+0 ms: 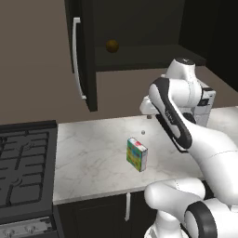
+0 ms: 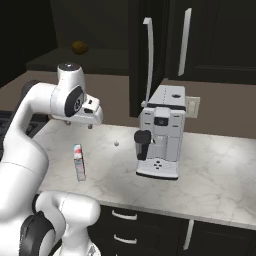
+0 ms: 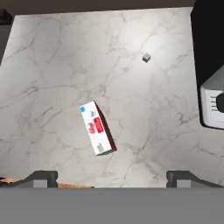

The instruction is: Pick the cereal and canned food from the counter and place them in the cabinets closest to them.

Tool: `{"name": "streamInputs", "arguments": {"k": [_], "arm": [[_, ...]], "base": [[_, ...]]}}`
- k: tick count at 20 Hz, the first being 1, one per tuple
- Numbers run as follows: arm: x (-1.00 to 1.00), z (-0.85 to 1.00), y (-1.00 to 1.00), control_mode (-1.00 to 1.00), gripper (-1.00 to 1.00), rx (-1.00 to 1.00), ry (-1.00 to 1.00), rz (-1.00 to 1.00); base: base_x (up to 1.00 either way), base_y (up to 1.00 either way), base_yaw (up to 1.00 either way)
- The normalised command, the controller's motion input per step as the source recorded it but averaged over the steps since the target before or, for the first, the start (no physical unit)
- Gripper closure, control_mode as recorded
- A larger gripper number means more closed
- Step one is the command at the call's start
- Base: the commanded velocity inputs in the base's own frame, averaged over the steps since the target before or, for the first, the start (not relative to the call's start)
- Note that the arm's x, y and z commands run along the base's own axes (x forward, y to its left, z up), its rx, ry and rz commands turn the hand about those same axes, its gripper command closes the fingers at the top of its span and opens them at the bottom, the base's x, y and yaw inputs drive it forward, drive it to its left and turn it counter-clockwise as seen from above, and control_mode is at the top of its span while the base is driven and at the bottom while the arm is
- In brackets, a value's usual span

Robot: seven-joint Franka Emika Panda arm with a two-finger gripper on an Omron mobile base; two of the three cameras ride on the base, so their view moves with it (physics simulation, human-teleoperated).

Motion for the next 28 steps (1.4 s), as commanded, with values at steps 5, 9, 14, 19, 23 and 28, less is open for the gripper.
{"name": "streamInputs", "arguments": {"k": [5, 9, 14, 19, 23, 28], "arm": [[0.01, -0.3, 0.12, -1.0, -1.0, 0.0, 0.0, 0.07], [0.04, -0.36, 0.09, -1.0, -1.0, 0.0, 0.0, 0.1], [0.09, -0.37, 0.13, -1.0, -1.0, -0.02, 0.0, 0.09], [0.14, -0.37, 0.13, -1.0, -1.0, -0.04, 0.0, 0.07], [0.12, -0.41, 0.12, -1.0, -1.0, -0.04, 0.0, 0.05], [0.06, -0.41, 0.06, -1.0, -1.0, 0.0, -0.05, 0.04]], "base": [[0.0, 0.0, 0.0], [0.0, 0.0, 0.0], [0.0, 0.0, 0.0], [0.0, 0.0, 0.0], [0.0, 0.0, 0.0], [0.0, 0.0, 0.0]]}}
